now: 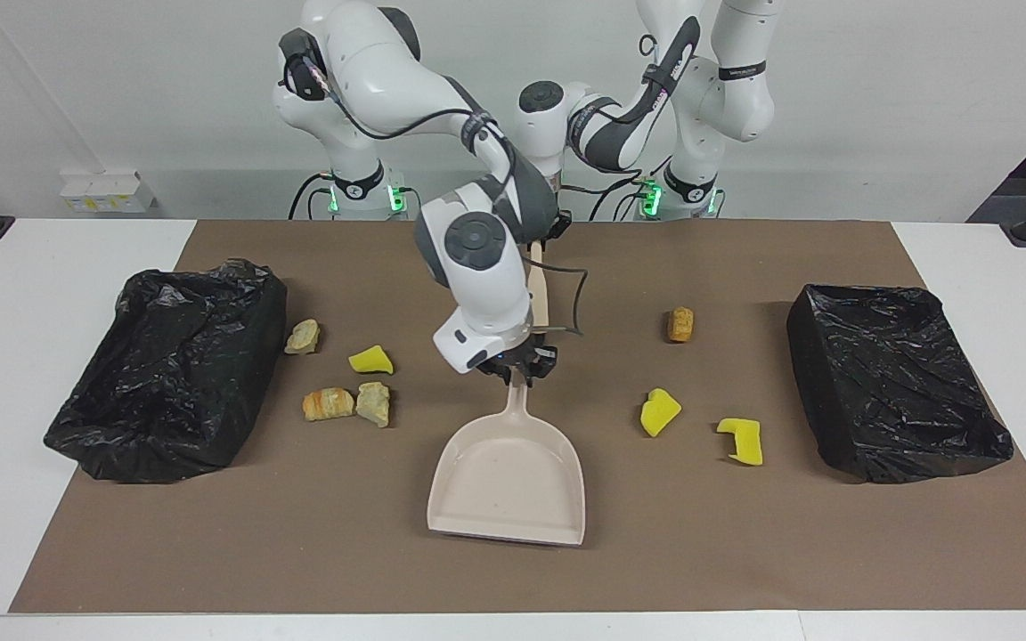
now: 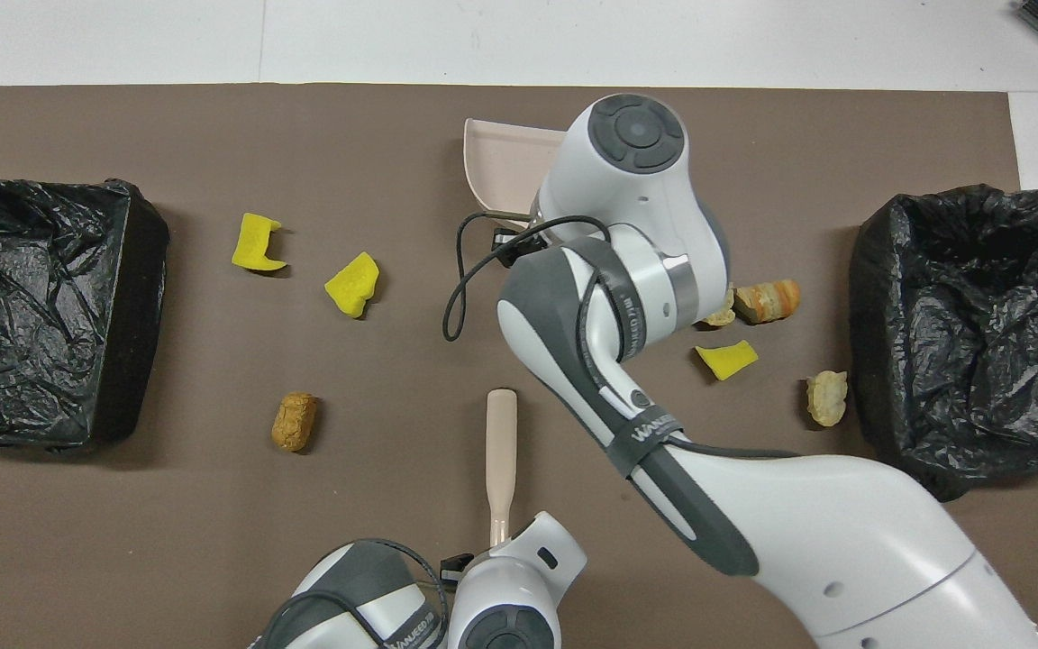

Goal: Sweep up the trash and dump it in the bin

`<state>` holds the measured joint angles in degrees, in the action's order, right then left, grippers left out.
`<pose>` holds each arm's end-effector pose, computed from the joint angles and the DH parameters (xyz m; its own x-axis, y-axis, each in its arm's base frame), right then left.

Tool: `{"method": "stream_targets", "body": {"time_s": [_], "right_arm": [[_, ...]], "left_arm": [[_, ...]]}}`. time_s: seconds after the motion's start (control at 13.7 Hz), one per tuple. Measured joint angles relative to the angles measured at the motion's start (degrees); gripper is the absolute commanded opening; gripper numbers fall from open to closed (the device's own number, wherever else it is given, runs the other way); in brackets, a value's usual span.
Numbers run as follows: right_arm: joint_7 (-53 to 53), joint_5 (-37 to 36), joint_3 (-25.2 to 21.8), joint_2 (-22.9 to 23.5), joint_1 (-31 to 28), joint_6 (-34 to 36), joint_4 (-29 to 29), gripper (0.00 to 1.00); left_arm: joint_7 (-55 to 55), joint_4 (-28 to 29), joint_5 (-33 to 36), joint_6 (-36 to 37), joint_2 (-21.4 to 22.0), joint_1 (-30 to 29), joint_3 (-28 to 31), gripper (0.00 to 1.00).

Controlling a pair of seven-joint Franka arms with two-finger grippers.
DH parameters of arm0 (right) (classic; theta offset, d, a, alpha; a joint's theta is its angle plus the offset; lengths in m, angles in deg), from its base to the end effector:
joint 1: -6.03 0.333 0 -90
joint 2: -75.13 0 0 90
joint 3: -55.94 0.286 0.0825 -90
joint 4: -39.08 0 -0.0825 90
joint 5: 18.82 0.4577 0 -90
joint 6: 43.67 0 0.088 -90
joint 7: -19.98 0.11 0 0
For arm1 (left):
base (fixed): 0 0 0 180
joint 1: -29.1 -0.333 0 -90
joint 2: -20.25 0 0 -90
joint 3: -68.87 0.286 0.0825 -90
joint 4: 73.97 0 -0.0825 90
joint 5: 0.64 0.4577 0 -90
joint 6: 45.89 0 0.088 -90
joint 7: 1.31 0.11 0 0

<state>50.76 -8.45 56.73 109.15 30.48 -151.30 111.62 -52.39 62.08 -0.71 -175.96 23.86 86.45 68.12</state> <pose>0.7014 0.3439 0.3655 0.9862 -0.1449 -0.0805 -0.1564 -0.9744 -0.1617 0.2860 -0.4594 0.2621 0.9923 -0.1209 -0.0260 -0.1217 -0.9920 -0.0321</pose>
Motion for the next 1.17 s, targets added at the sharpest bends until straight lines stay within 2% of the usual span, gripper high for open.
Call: {"method": "stream_targets", "body": {"time_s": [0.22, 0.36, 0.58, 0.73, 0.95, 1.17], "right_arm": [[-6.7, 1.9, 0.0, -2.8, -4.3, 4.7, -0.1, 0.0], [-13.6, 2.0, 0.0, -3.8, -6.3, 7.9, -0.1, 0.0], [-24.6, 2.0, 0.0, -5.5, -7.5, 10.1, 0.6, 0.0], [-31.4, 2.0, -0.1, -7.1, -7.7, 11.7, 2.4, 0.0], [-43.0, 1.9, -0.1, -8.5, -8.1, 15.7, 4.3, 0.0], [-57.7, -0.2, -0.1, -10.2, -8.2, 18.2, 7.3, 0.0]], "left_arm": [[4.1, -3.0, 0.0, 6.9, 0.9, -0.7, 1.4, 0.0], [7.4, -5.5, 0.1, 11.4, 3.3, -3.6, 1.8, 0.0], [18.0, -7.0, 0.1, 16.2, 9.6, -13.4, 2.3, 0.0], [21.7, -7.1, 1.5, 17.9, 11.7, -20.9, 2.5, 0.0], [25.0, -7.4, 6.9, 17.7, 10.8, -30.0, 2.6, 0.0], [31.4, -8.4, 7.8, 12.9, 8.3, -39.8, 2.6, 0.0]]}}
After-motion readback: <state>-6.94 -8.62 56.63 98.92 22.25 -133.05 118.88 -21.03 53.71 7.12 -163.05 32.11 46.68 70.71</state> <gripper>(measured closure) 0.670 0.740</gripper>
